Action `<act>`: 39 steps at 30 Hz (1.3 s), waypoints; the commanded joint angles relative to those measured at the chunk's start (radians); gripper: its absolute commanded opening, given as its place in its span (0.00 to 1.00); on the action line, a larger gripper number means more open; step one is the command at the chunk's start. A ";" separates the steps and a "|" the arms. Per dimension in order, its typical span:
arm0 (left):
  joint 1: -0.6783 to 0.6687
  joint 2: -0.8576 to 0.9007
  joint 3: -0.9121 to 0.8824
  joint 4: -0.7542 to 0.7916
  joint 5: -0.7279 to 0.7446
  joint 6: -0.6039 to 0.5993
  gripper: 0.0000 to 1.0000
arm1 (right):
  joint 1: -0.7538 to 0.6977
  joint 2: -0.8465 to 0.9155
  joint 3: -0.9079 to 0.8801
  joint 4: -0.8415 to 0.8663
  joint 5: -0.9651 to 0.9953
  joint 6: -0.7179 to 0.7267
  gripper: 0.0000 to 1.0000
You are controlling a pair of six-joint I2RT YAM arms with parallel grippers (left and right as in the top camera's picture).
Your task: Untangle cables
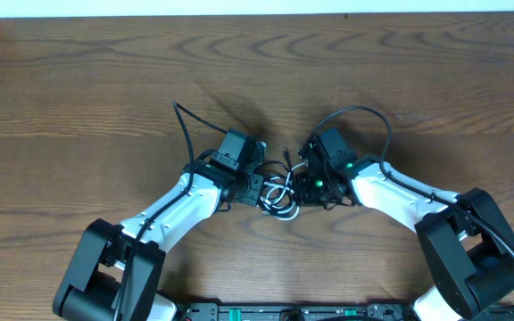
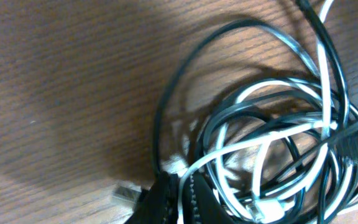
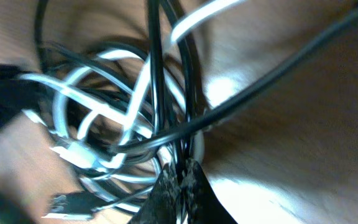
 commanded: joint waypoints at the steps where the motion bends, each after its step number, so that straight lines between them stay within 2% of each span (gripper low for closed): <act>1: 0.003 0.005 0.009 -0.014 -0.065 0.000 0.08 | 0.000 0.005 0.000 -0.072 0.187 0.013 0.01; 7: 0.010 -0.024 0.010 -0.030 -0.065 0.000 0.07 | -0.005 0.005 0.000 -0.087 0.212 0.052 0.01; 14: 0.106 -0.233 0.011 -0.083 -0.065 -0.001 0.07 | -0.015 -0.015 0.002 -0.132 0.211 0.029 0.01; 16: 0.154 -0.280 0.011 -0.103 -0.064 -0.009 0.07 | -0.026 -0.064 0.002 -0.163 0.216 -0.032 0.01; 19: 0.190 -0.306 0.011 -0.133 -0.056 -0.011 0.08 | -0.049 -0.171 0.002 -0.207 0.270 -0.040 0.01; 20: 0.190 -0.306 0.011 -0.135 -0.035 -0.011 0.07 | -0.053 -0.195 0.002 -0.208 0.271 -0.046 0.01; 23: 0.187 -0.301 0.011 -0.135 0.155 -0.011 0.08 | -0.058 -0.291 0.002 -0.207 0.263 -0.046 0.01; 24: 0.187 -0.296 0.011 -0.134 0.231 -0.011 0.11 | -0.056 -0.316 0.002 -0.206 0.256 -0.046 0.01; 25: 0.187 -0.294 0.010 -0.134 0.247 -0.011 0.16 | -0.056 -0.326 0.002 -0.205 0.248 -0.045 0.01; 26: 0.187 -0.288 0.010 -0.135 0.273 -0.011 0.26 | -0.056 -0.347 0.002 -0.197 0.206 -0.045 0.01; 27: 0.187 -0.283 0.010 -0.136 0.280 -0.011 0.31 | -0.056 -0.351 0.002 -0.192 0.178 -0.045 0.01; 29: 0.187 -0.275 0.010 -0.138 0.280 -0.011 0.50 | -0.056 -0.351 0.002 -0.175 0.086 -0.046 0.01; 32: 0.187 -0.265 0.009 -0.137 0.280 -0.011 0.62 | -0.056 -0.351 0.002 -0.170 0.046 -0.046 0.01; 36: 0.187 -0.250 0.009 -0.137 0.281 -0.011 0.69 | -0.056 -0.351 0.002 -0.167 0.047 -0.046 0.01; 39: 0.177 -0.236 0.009 -0.134 0.281 -0.010 0.83 | -0.056 -0.351 0.002 -0.167 0.047 -0.046 0.01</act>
